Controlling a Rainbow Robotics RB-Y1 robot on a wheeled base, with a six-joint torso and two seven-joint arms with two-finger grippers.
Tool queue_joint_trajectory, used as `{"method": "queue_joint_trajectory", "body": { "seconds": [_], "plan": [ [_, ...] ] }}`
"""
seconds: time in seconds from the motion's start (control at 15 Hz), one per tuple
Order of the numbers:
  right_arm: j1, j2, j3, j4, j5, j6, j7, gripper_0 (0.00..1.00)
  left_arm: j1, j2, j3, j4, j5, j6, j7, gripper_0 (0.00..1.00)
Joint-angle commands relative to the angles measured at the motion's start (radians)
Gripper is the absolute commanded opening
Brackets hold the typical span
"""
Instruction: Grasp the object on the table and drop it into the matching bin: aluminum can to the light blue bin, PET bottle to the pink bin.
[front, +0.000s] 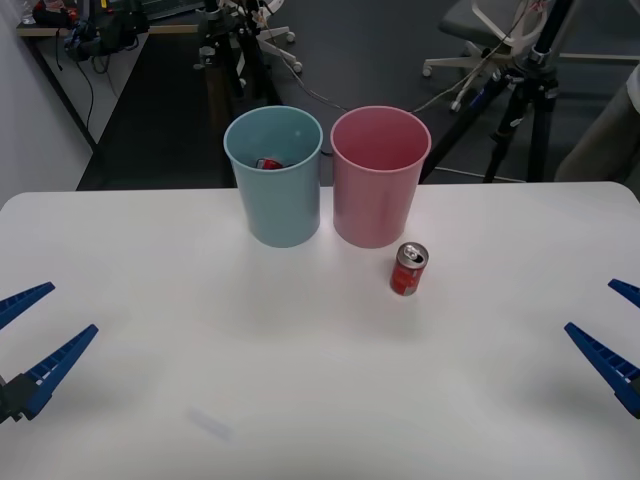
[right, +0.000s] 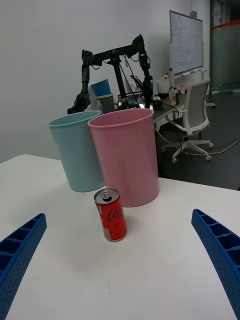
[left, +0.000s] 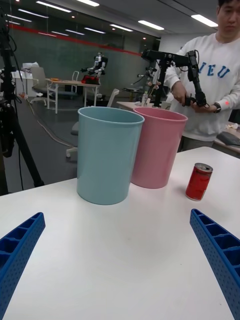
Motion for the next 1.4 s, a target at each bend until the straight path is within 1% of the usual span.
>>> {"method": "queue_joint_trajectory", "body": {
  "seconds": [0.07,0.27,0.47,0.6,0.8,0.93,1.07,1.2,1.27,1.4],
  "plan": [
    [0.011,0.032,-0.001,0.014,0.01,0.004,0.002,1.0,0.0,0.0,0.0,0.0,0.0,0.0,0.0,1.0],
    [0.01,0.039,0.001,0.015,0.013,0.011,0.003,1.0,0.0,0.0,0.0,0.0,0.0,0.0,0.0,1.0],
    [0.036,0.044,0.034,0.015,0.01,0.033,0.017,1.0,0.0,0.0,0.0,0.0,0.0,0.0,0.0,1.0],
    [0.054,0.064,0.054,0.015,0.006,0.044,0.038,1.0,0.0,0.0,0.0,0.0,0.0,0.0,0.0,1.0],
    [0.073,0.124,0.076,0.015,0.008,0.064,0.155,1.0,0.0,0.0,0.0,0.0,0.0,0.0,0.0,1.0],
    [0.084,0.128,0.126,0.015,0.008,0.103,0.218,1.0,0.0,0.0,0.0,0.0,0.0,0.0,0.0,1.0],
    [0.085,0.128,0.189,0.015,0.008,0.182,0.299,1.0,0.0,0.0,0.0,0.0,0.0,0.0,0.0,1.0],
    [0.082,0.128,0.243,0.015,0.008,0.245,0.354,1.0,0.0,0.0,0.0,0.0,0.0,0.0,0.0,1.0],
    [0.073,0.128,0.275,0.017,0.008,0.281,0.376,1.0,0.0,0.0,0.0,0.0,0.0,0.0,0.0,1.0],
    [0.06,0.128,0.326,0.017,0.008,0.335,0.382,1.0,0.0,0.0,0.0,0.0,0.0,0.0,0.0,1.0]
  ]
}}
